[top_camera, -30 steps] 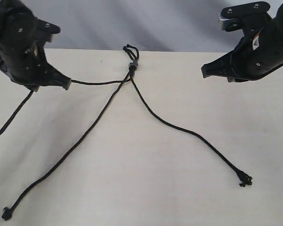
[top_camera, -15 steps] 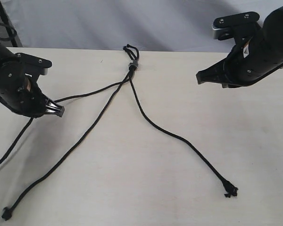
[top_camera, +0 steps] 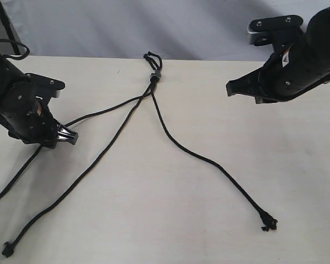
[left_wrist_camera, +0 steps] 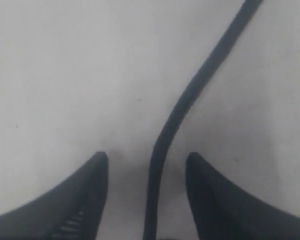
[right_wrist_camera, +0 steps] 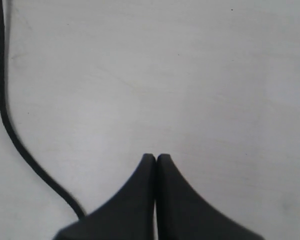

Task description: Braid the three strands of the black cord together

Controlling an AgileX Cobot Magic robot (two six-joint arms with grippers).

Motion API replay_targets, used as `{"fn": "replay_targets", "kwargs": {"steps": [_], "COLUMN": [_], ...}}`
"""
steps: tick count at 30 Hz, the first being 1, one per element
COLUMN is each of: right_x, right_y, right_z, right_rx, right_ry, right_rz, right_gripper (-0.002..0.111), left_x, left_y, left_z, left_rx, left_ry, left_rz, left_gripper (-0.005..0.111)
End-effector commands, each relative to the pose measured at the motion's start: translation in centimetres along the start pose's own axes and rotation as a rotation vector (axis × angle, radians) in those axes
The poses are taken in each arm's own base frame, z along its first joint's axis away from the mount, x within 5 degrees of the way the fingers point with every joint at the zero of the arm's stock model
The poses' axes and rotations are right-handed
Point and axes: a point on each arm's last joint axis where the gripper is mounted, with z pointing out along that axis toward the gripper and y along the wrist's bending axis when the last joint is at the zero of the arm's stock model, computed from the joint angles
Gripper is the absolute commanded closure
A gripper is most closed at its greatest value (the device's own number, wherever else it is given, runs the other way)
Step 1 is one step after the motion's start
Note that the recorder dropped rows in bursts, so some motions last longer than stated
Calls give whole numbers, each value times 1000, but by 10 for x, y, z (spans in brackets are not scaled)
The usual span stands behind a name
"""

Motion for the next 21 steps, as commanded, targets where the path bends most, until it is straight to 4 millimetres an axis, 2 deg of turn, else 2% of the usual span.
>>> {"fn": "replay_targets", "kwargs": {"steps": [1,4,7,11,14,16,18,21], "right_x": [-2,-1,3,12,18,20,21,19], "right_y": [5,10,24,67,108,138,165,208], "right_z": [0,0,6,17,26,29,31,33], "right_rx": [-66,-119,-188,-281,-330,-366,-393,-430], "right_ry": [-18,-8,26,68,76,91,125,181], "right_rz": [58,59,17,-79,-170,-232,-257,-310], "right_gripper": [109,109,109,109,107,98,82,52], "left_x": [-11,-21,-29,-34,-32,-28,-24,-17], "left_y": [5,10,19,47,73,89,103,115], "left_z": [-10,-26,-46,-74,-86,-88,-86,-80], "left_rx": [-23,-40,-42,-58,-85,-105,-120,-116], "left_ry": [-9,-35,-105,-207,-240,-240,-233,-236], "left_rz": [-21,-35,-60,-136,-240,-284,-325,-381], "left_gripper": [57,57,57,57,57,57,57,57]}}
